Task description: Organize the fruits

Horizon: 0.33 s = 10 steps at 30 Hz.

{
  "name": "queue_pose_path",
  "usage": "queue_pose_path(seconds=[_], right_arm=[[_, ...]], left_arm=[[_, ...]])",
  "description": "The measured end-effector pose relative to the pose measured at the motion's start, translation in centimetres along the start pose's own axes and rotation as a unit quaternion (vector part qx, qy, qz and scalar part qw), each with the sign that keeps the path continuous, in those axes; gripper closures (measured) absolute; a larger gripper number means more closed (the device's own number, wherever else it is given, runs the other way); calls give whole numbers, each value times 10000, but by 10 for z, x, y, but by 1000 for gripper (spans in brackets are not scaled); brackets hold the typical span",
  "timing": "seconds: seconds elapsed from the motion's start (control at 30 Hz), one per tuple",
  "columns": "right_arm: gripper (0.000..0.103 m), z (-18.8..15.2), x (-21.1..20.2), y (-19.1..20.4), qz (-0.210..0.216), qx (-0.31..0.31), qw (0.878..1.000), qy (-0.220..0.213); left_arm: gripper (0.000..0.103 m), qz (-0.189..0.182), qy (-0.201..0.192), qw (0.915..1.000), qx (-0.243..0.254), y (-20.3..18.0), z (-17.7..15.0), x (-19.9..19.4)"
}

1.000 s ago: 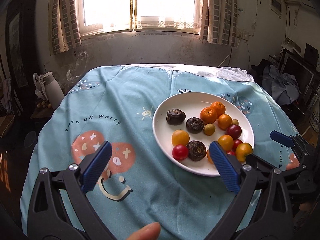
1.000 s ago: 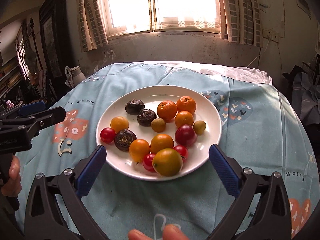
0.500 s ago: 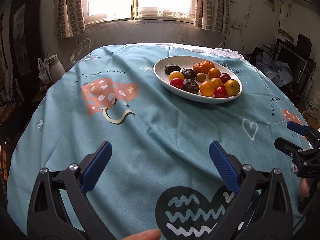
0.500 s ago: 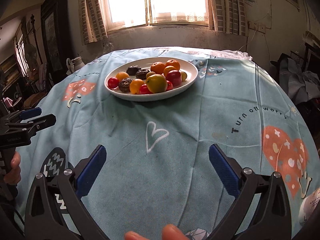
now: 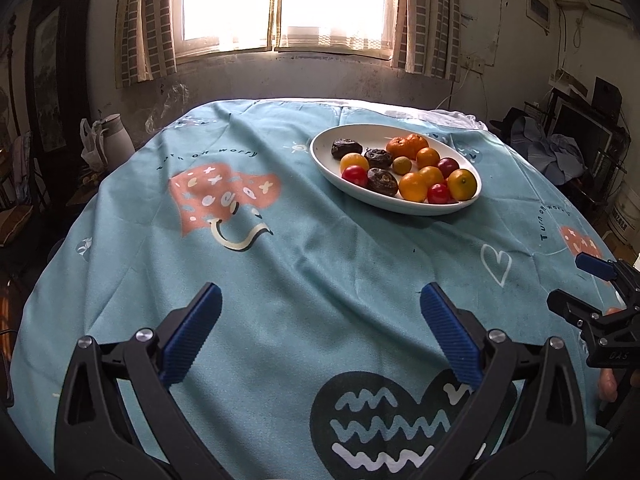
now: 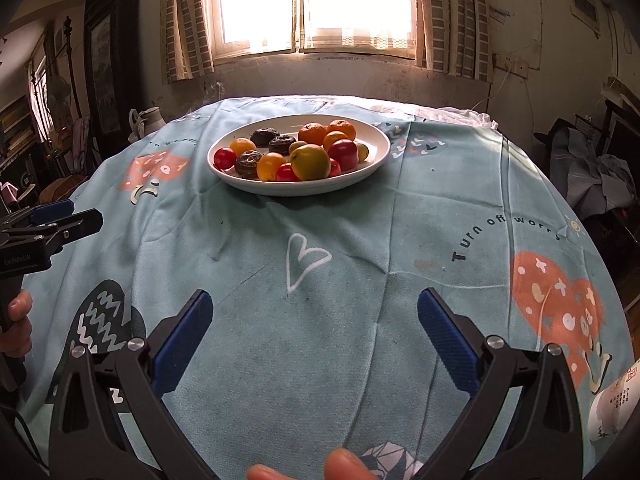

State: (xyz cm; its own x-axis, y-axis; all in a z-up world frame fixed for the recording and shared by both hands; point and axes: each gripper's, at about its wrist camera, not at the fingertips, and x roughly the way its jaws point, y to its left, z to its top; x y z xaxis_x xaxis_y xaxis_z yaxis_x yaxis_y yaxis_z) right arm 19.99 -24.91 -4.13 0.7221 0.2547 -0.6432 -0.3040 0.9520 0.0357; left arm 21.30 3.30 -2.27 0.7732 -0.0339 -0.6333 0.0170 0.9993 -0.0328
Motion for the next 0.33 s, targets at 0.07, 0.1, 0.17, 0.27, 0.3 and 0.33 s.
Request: queue_pose_path(seconds=[0.07,0.1,0.17,0.27,0.3,0.33], right_arm=[[1,0,0,0,3,2,10000,4],[1,0,0,0,-4,-3,10000,-1],[1,0,0,0,-4,-12,10000,-8],[1,0,-1,0,-7,-16,10000,-14],[1,0,0,0,-6,-10,10000,-8],[1,0,0,0,-5,-8,10000,-6]], left_arm=[[2,62,-15,10000,10,1,0,0],[2,104,-14,9999,-4,1,0,0],[2,139,41,9999,-24,2,0,2],[2,181,98,9998,-37,3,-1,4],[2,206,86,9997,-36,3,-1,4],[2,220,72,9997,-41,3,-1,4]])
